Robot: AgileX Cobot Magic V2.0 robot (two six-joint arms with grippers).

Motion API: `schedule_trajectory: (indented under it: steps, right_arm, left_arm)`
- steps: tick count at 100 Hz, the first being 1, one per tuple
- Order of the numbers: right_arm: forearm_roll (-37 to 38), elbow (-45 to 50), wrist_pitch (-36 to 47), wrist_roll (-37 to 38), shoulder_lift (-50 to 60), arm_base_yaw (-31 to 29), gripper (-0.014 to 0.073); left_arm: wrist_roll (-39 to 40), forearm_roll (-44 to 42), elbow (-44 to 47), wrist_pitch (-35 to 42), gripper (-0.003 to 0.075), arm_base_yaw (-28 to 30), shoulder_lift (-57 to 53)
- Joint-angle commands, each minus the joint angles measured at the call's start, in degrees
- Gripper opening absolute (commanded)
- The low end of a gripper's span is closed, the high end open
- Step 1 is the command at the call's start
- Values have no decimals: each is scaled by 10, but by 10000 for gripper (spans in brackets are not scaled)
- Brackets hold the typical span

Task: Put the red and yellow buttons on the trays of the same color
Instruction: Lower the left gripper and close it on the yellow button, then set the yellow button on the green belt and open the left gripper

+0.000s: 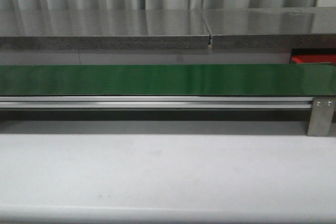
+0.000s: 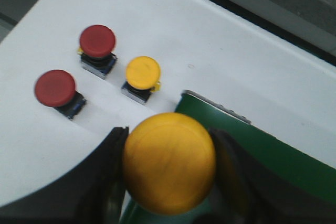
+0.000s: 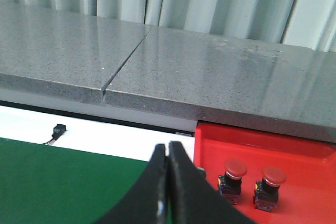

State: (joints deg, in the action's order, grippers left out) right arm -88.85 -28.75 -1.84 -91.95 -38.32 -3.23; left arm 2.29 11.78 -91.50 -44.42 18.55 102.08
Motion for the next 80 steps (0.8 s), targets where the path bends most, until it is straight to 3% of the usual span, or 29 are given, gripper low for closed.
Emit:
schedule_trajectory:
  steps: [1, 26, 80]
  right_arm:
    - [-4, -17, 2, -3, 3, 0, -68]
    - [-4, -17, 2, -3, 3, 0, -68]
    - [-4, -17, 2, -3, 3, 0, -68]
  left_arm:
    - [-14, 7, -4, 25, -20, -23, -29]
    - [-23, -29, 62, 66, -20, -73, -29]
    - [-23, -62, 104, 98, -20, -76, -26]
